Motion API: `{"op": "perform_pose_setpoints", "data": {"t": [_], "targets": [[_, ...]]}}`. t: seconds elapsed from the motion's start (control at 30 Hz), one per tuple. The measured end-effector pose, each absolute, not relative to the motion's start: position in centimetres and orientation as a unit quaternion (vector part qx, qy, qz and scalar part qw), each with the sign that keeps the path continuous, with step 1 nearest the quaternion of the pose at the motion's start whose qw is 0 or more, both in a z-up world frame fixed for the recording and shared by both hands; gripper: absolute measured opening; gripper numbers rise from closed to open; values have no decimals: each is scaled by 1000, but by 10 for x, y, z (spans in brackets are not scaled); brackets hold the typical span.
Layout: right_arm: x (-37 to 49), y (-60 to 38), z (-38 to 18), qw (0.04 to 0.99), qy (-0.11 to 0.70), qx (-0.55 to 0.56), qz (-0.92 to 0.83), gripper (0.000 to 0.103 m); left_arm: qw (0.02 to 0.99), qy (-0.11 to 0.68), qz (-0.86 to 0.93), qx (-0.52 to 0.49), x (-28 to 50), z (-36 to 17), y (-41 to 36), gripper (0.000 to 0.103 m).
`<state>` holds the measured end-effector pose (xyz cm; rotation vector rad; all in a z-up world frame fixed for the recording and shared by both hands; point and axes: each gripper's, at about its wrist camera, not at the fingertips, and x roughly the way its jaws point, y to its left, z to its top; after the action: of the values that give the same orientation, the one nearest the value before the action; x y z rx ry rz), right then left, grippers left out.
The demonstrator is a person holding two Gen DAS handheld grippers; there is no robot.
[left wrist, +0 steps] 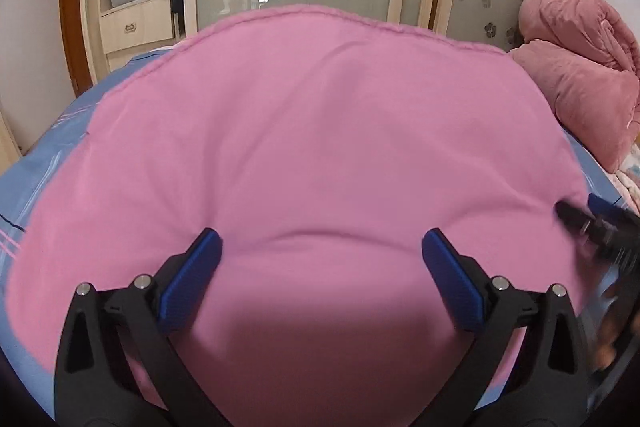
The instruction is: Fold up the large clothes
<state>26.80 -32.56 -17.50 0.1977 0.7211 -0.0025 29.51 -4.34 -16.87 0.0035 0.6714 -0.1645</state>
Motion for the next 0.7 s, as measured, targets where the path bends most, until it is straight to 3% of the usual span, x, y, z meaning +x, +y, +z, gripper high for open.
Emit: {"op": "perform_pose_setpoints", "data": {"t": [0.23,0.4,0.6,0.7], "targets": [[254,-373,-156,933,308,130,-131,102,952,297,-80,4,296,-182,-52,101],[266,-405,-167,911,338,223,-72,102,955,288,-78,3,282,-179,-43,101],[278,-348,-168,927,357,90,-71,102,956,284,-80,0,277,-181,-36,101],[282,-384,-184,903,384,140,-135,102,956,282,-81,-1,276,-181,-36,101]]}}
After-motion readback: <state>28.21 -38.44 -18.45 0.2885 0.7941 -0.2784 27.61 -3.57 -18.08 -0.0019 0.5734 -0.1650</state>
